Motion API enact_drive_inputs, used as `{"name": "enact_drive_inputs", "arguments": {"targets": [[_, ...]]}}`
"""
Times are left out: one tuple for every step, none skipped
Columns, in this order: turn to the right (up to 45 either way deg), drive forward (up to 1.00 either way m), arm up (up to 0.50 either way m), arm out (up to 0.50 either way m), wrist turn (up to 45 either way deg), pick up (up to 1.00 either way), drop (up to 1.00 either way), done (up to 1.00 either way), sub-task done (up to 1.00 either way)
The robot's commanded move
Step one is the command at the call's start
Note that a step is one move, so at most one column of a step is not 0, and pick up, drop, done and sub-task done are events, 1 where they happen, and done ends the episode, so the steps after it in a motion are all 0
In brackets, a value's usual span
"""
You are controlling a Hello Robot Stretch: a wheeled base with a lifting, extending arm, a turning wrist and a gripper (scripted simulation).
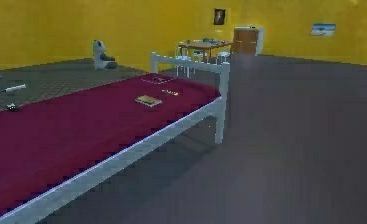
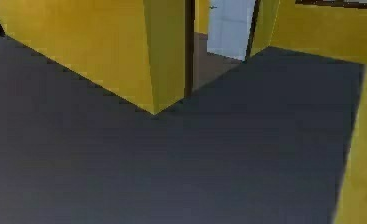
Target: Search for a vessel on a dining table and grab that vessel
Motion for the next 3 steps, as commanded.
{"name": "enact_drive_inputs", "arguments": {"targets": [[39.0, 0.00, 0.00, 0.00, 0.0, 0.00, 0.00, 0.00, 0.00], [0.0, 0.25, 0.00, 0.00, 0.0, 0.00, 0.00, 0.00, 0.00], [-9.0, 0.00, 0.00, 0.00, 0.0, 0.00, 0.00, 0.00, 0.00]]}}
